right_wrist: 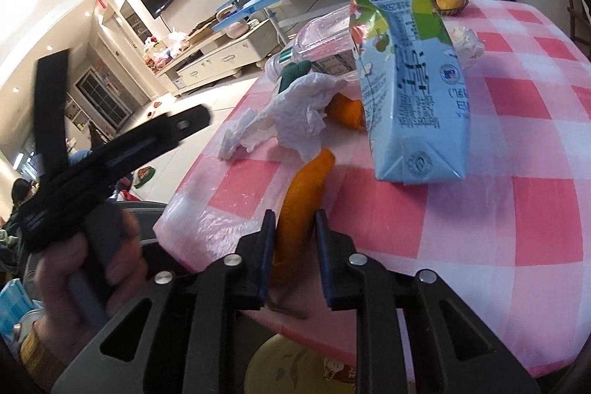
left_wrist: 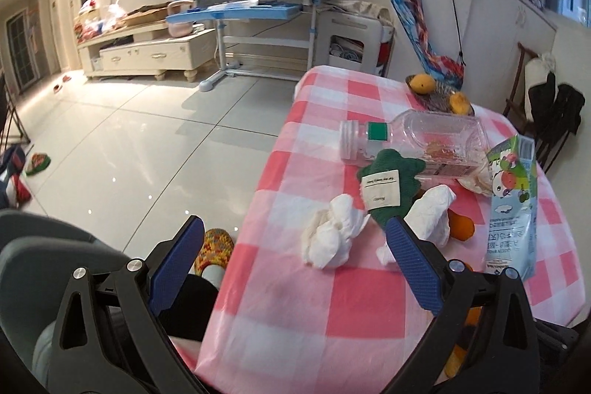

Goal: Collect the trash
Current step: 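Reach the right tool to the orange sausage and close on it, then carry the sausage with the right tool and release it into the bucket, then grasp the white tissue with the left tool and drop it into the bucket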

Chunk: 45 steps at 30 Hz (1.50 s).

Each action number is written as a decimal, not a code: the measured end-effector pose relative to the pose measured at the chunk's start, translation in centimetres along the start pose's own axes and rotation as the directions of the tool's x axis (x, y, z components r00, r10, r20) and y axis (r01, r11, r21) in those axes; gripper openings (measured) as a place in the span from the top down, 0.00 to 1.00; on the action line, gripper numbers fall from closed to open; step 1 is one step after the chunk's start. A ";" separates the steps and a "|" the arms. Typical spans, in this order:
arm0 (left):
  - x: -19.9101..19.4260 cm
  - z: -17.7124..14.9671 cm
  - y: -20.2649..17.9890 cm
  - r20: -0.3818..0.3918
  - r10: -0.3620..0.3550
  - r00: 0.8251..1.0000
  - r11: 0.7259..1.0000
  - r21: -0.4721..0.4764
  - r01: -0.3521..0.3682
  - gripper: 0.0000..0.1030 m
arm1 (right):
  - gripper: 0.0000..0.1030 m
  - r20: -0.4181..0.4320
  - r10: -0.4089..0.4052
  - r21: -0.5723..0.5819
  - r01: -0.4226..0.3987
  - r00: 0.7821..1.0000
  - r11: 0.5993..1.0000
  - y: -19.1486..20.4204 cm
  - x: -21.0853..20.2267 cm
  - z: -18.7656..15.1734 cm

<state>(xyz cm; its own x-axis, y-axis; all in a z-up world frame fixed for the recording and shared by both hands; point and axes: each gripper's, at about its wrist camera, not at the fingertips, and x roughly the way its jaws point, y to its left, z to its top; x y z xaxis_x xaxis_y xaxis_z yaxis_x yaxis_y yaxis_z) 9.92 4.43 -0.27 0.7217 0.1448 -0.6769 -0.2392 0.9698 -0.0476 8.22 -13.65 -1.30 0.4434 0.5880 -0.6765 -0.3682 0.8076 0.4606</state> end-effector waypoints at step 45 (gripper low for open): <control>-5.6 1.1 -3.5 -0.117 -0.143 0.983 0.978 0.132 0.159 0.80 | 0.57 -0.291 0.033 -0.278 -0.118 0.956 0.953 7.0 -2.4 -9.4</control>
<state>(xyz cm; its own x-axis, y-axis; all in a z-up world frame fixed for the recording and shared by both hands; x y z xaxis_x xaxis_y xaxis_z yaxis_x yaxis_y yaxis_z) 7.44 0.42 4.50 0.6678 -0.0197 -0.7441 -0.0336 0.9978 -0.0566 -3.08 -9.81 -1.82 0.1739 0.5760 -0.7988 -0.6302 0.6884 0.3592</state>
